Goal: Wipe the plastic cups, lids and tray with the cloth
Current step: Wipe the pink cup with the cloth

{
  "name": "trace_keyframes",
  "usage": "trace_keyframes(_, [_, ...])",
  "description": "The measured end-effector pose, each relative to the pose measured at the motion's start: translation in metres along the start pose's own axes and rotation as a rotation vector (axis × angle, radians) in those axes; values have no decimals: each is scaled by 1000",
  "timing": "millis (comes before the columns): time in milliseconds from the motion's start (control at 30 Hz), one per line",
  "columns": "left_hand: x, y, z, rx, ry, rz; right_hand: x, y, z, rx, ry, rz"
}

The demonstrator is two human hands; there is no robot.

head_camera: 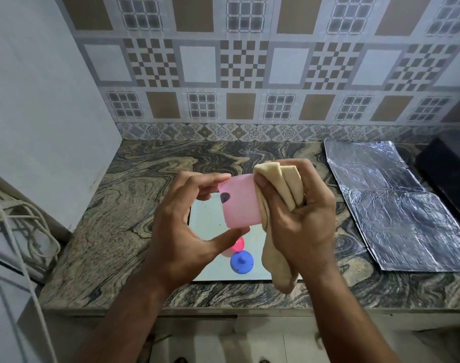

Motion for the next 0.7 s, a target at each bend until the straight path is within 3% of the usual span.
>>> trace_keyframes(167, [0,-23,11,-158,106,295,-2,22,4,134,80,-92])
trace_keyframes(267, [1,-22,10,-179,132,409,-4,13,19,79,164,-190])
trace_keyframes(400, [11,-19,9,-186,63,502,3,-1,31,8,156,-186])
trace_keyframes(700, [-2,-11,2,-75,100,63,-3,-10,27,-77,98,43])
Point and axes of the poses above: each hand's wrist, its own z-axis away from the middle knuckle, its own x-axis out of the palm, y = z × x, the point moved 8 cm from there along -z, towards the middle knuckle, and after that the axes turned 4 degrees about z, right-handed, at the moved point
